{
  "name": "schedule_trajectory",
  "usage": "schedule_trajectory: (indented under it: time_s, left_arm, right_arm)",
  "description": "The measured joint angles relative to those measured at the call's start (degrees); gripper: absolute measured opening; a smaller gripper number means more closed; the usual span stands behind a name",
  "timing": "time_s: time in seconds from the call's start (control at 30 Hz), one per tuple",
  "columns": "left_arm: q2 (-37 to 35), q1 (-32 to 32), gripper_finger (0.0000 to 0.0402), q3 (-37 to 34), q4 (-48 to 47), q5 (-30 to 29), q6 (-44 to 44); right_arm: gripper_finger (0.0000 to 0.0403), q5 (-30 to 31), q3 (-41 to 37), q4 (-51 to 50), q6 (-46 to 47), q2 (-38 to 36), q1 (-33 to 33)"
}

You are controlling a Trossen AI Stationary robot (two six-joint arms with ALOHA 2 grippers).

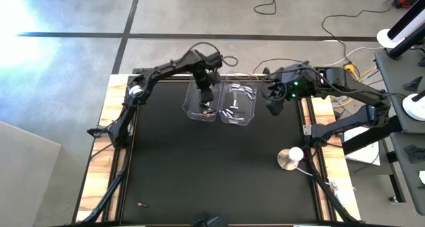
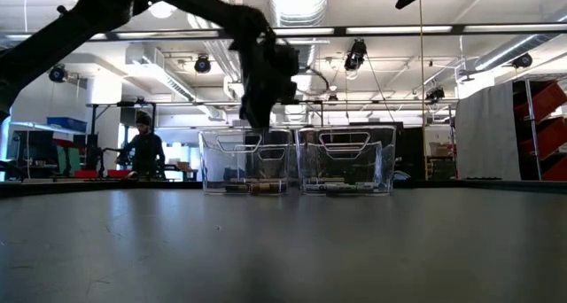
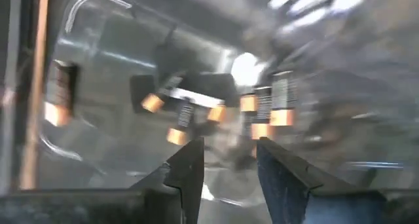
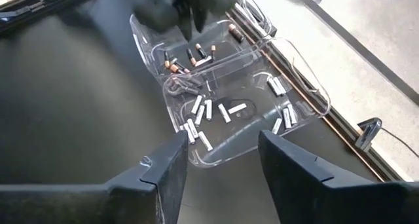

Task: Sort batteries
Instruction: Put the black battery into the left transparent bin

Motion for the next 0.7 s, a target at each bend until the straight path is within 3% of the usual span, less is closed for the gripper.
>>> schedule_trajectory:
  time_s: [0.1,0.23,0.3,0.53,0.6,0.7]
  left_arm:
    - [-1.7,-1.3,0.0117,7.0,-5.3,4.5,-6.8]
    - [-6.0,-5.8,0.0116,15.7,-9.1,5.6,-10.6]
    - [-9.0,-8.7,0.0116,16.8,-9.6,5.6,-11.8]
    - [-26.7,-22.3,0.0116,4.5,-8.8,5.5,-9.9]
    - [-31.5,-26.3,0.0116,-0.8,-8.3,5.1,-12.8]
    - [-38.7,-33.2,0.0116,-9.9,-7.4,-0.3,-20.1]
  right_arm:
    - [0.0182,0.0,-0.6,1.0,1.3,1.0,0.0]
    - [0.0181,0.0,-2.5,5.9,1.0,3.1,-0.2]
    - [0.0177,0.0,-3.7,9.4,-2.0,4.3,-0.2]
    - [0.0162,0.1,-4.9,16.8,-5.3,11.3,0.3]
    - [0.0156,0.1,-4.9,18.6,-5.9,13.0,1.3]
    - [0.0146,0.8,-4.9,22.3,-7.2,15.0,4.1]
